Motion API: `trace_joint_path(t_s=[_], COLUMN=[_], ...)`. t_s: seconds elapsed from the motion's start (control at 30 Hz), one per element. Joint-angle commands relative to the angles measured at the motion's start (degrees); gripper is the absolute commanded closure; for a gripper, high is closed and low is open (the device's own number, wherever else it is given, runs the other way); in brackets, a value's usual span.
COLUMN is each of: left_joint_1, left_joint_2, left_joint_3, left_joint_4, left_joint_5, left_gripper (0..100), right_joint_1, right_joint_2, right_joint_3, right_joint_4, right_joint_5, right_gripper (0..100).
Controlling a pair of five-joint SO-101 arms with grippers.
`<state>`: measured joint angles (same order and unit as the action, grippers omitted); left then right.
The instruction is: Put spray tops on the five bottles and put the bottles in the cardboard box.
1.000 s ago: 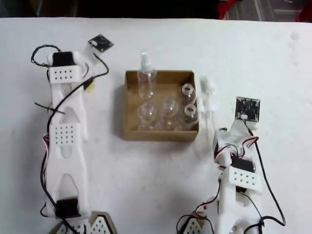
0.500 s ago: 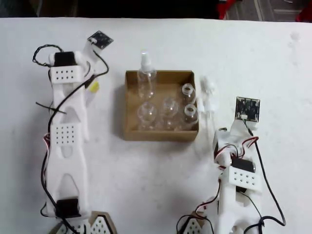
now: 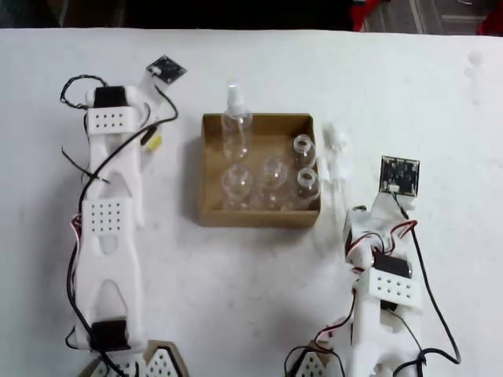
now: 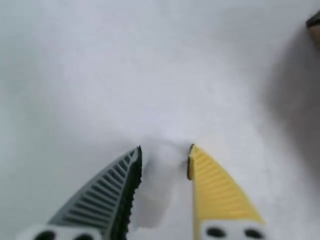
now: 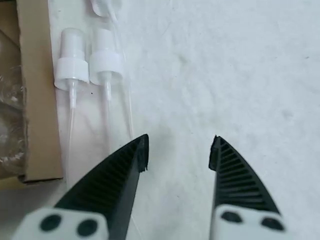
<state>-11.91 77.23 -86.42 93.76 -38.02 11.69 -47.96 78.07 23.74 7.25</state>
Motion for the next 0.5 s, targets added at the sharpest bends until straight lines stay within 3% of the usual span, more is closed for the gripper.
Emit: trace_joint_path(t_s=[0.0, 0.17, 0.47], left_joint_1=[1.7, 3.0, 1.4], left_joint_2=[-2.9, -2.7, -4.4], left_joint_3=[-0.3, -0.4, -0.1], left_joint_4=[2.2, 6.0, 8.6], left_joint_5=[-5.5, -11.6, -11.7], left_gripper=[90, 97, 93], right_joint_1=[-0.3, -0.1, -0.1], right_joint_2=[-0.8, -0.9, -0.9], right_joint_3=[-0.4, -0.4, -0.4], right_joint_4=[-1.0, -1.0, -1.0], right_joint_5=[0.9, 0.9, 0.9], right_gripper=[81.8, 81.8, 81.8])
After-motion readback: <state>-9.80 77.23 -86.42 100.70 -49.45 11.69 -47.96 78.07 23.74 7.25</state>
